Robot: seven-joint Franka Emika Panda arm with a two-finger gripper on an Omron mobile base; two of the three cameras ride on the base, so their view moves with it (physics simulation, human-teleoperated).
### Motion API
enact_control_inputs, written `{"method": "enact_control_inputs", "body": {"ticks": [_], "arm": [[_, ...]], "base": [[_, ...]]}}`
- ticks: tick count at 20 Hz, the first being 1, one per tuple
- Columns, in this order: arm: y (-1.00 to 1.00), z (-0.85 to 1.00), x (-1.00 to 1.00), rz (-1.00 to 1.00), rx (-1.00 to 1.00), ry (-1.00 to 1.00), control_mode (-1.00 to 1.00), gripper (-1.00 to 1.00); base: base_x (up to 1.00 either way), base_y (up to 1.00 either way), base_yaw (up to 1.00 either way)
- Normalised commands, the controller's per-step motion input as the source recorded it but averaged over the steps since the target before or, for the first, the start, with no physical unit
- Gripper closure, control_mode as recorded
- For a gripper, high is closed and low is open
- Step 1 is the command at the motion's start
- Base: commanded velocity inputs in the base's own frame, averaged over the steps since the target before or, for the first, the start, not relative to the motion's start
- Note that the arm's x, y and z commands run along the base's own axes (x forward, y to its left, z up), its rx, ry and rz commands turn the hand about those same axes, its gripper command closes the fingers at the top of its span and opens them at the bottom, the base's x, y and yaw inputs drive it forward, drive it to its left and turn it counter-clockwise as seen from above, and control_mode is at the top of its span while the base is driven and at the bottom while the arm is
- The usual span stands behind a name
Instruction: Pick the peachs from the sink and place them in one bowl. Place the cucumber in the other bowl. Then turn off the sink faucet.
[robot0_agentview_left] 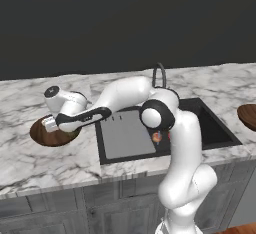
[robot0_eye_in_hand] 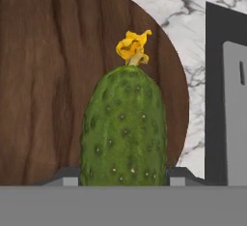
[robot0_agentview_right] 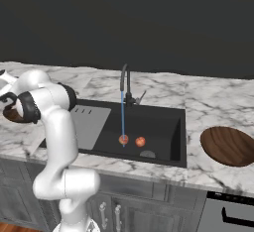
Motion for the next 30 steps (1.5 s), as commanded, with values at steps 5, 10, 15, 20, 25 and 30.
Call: {"method": "enact_control_inputs", "body": {"ticks": [5,10,15,20,25,30], "arm": [[0.05,-0.09,0.2,0.0,0.0,0.04,-1.0,-1.0],[0.0,0.0,0.02,0.0,0.0,0.0,-1.0,-1.0],[0.0,0.03,0.0,0.0,0.0,0.0,-1.0,-1.0],[-0.01,0.28,0.0,0.0,0.02,0.0,-1.0,-1.0],[-0.18,0.6,0.0,0.0,0.06,-0.02,-1.0,-1.0],[-0.56,0.38,-0.03,0.0,0.02,-0.07,-1.0,-1.0]], "base": [[0.0,0.0,0.0],[0.0,0.0,0.0],[0.0,0.0,0.0],[0.0,0.0,0.0],[0.0,0.0,0.0],[0.0,0.0,0.0]]}}
